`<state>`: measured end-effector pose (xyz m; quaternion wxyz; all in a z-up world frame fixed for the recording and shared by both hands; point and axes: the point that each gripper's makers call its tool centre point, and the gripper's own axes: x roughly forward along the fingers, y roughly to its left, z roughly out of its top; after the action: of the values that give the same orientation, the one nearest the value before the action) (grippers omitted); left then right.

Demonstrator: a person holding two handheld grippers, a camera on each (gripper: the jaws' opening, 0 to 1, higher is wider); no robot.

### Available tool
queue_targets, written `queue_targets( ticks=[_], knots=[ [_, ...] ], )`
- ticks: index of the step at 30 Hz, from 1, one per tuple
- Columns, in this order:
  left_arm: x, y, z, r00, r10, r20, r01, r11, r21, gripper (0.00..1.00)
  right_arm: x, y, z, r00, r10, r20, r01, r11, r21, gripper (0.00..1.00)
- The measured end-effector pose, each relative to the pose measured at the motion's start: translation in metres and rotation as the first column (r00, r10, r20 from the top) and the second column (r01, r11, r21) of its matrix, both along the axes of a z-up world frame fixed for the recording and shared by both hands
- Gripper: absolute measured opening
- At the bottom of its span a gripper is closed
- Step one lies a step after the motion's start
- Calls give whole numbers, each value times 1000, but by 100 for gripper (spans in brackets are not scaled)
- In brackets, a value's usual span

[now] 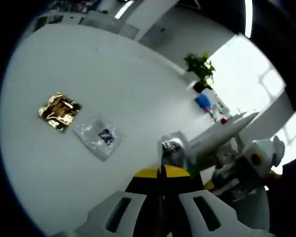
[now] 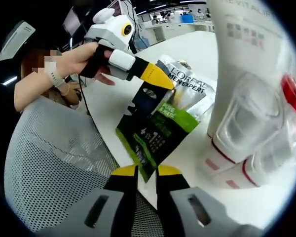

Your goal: Arrange the skincare products in the storage area until every visible bottle or jar stands upright without overlapping.

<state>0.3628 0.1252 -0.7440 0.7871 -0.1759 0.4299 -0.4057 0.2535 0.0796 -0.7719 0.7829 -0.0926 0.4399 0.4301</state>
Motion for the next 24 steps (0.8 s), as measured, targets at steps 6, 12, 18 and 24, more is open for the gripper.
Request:
queue_targets(
  ticks=[6,12,18,24],
  knots=[
    [-1,1,-15,999,16,-30,-16,1000,27,0,-3,-5,2,999,22,34,-20,999,-49,17],
    [1,3,-19,998,37,-43,-36,999,31,0,-3,-5,9,995,30,95,-23,997,-77,18],
    [5,4,-21,997,65,-48,-64,998,28,0,5,8,10,979,86,186,-62,989,-134,21],
    [6,4,-23,998,59,-35,-58,997,42,0,15,22,10,963,113,243,-71,982,-173,20]
  ],
)
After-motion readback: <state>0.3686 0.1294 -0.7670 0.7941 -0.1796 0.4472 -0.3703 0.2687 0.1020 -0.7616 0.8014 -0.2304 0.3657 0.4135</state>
